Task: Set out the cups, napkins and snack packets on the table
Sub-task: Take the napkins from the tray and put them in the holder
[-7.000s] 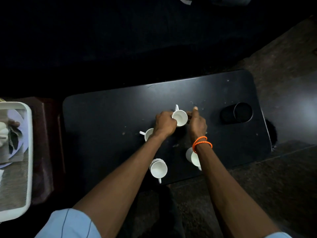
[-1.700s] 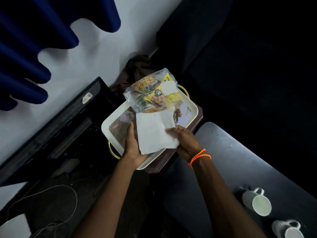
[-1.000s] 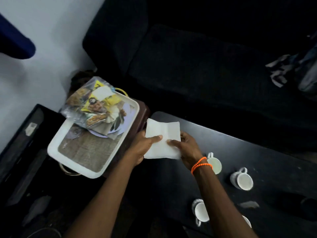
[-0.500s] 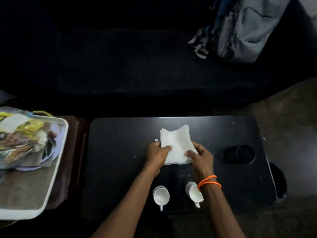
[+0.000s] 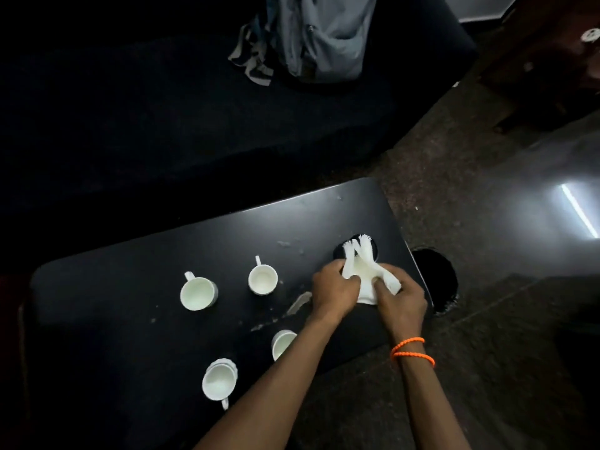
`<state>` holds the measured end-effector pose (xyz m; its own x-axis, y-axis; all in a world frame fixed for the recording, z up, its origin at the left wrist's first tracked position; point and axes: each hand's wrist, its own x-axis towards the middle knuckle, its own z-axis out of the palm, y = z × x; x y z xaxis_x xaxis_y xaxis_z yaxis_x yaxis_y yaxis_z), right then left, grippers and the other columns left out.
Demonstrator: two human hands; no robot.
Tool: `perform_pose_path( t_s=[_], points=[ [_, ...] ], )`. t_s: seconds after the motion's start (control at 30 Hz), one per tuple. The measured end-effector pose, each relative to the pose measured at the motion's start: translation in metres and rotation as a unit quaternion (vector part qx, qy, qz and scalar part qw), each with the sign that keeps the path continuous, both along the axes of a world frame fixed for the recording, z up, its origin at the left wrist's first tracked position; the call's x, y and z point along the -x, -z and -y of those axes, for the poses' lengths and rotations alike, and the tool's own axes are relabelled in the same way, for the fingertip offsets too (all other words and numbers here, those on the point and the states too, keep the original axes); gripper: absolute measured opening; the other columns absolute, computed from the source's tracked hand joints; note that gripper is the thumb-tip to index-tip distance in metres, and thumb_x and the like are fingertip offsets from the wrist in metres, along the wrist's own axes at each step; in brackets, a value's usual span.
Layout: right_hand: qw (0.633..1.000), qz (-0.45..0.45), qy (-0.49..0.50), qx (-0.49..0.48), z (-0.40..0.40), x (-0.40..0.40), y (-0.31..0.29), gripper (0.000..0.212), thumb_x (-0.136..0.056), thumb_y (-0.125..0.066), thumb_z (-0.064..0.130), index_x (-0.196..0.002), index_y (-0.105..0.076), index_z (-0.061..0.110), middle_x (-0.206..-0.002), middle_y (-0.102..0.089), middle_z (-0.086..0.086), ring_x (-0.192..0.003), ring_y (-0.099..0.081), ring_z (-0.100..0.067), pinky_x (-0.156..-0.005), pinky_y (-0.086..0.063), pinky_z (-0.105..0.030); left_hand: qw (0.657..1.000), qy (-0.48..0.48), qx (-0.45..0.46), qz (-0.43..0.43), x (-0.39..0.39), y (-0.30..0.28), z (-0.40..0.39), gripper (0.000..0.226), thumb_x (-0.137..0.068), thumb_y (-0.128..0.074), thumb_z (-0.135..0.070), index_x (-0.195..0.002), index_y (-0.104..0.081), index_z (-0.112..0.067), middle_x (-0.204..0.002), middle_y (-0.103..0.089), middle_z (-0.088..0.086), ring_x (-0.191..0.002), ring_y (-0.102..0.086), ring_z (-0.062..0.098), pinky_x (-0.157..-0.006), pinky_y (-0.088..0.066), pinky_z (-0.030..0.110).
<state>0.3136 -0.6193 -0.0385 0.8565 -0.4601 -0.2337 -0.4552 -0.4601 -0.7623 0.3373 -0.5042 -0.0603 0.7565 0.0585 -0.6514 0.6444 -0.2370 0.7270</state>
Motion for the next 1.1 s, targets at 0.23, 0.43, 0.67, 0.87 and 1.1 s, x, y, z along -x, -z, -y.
perform_pose_path(
  t_s=[0.23, 0.43, 0.67, 0.87, 1.1],
  points=[
    [0.997, -0.062, -0.020, 0.037, 0.040, -0.037, 0.004, 0.029, -0.080, -0.066, 0.002, -0.102, -0.080, 0.016, -0.095, -0.077, -0.006, -0.094, -0.070, -0.025, -0.083, -0.049, -0.025, 0.989, -0.051, 0.111, -0.084, -0.033, 0.015, 0.041, 0.024, -0.084, -0.061, -0.014, -0.103, -0.076, -0.017, -0.095, -0.078, 0.005, -0.061, -0.072, 0.014, -0.056, -0.064, 0.031],
    [0.987, -0.133, -0.059, 0.068, 0.045, -0.079, 0.020, 0.031, -0.084, -0.067, 0.011, -0.112, -0.078, 0.014, -0.110, -0.077, -0.017, -0.107, -0.068, -0.034, -0.077, -0.038, -0.019, 0.958, -0.116, 0.176, -0.193, -0.053, 0.028, 0.033, 0.016, -0.092, -0.067, -0.024, -0.094, -0.070, -0.008, -0.081, -0.074, 0.009, -0.041, -0.066, 0.016, -0.040, -0.052, 0.020],
    [0.990, -0.135, -0.051, -0.006, 0.043, -0.090, 0.039, 0.034, -0.082, -0.078, 0.033, -0.108, -0.073, 0.012, -0.102, -0.075, -0.012, -0.096, -0.073, -0.033, -0.089, -0.059, -0.052, 0.942, -0.275, 0.123, -0.150, -0.051, 0.052, 0.016, 0.040, -0.095, -0.060, -0.048, -0.088, -0.065, -0.009, -0.084, -0.073, 0.014, -0.045, -0.069, 0.020, -0.043, -0.054, 0.023],
    [0.996, -0.086, 0.004, 0.010, 0.045, -0.077, 0.049, 0.038, -0.088, -0.068, 0.052, -0.099, -0.074, 0.016, -0.093, -0.074, 0.001, -0.094, -0.071, -0.023, -0.092, -0.055, -0.039, 0.935, -0.300, 0.133, -0.133, -0.040, 0.068, 0.010, 0.041, -0.100, -0.054, -0.051, -0.092, -0.066, -0.012, -0.083, -0.068, 0.008, -0.062, -0.063, 0.019, -0.058, -0.058, 0.031],
    [0.947, -0.174, 0.140, -0.231, 0.041, -0.084, 0.068, 0.066, -0.096, -0.038, 0.070, -0.110, -0.071, 0.015, -0.110, -0.073, -0.007, -0.100, -0.069, -0.023, -0.084, -0.059, -0.044, 0.970, -0.140, 0.180, -0.079, -0.047, 0.068, 0.018, 0.066, -0.095, -0.037, -0.072, -0.129, -0.068, -0.024, -0.121, -0.065, -0.007, -0.097, -0.063, 0.004, -0.101, -0.051, 0.040]
  ],
)
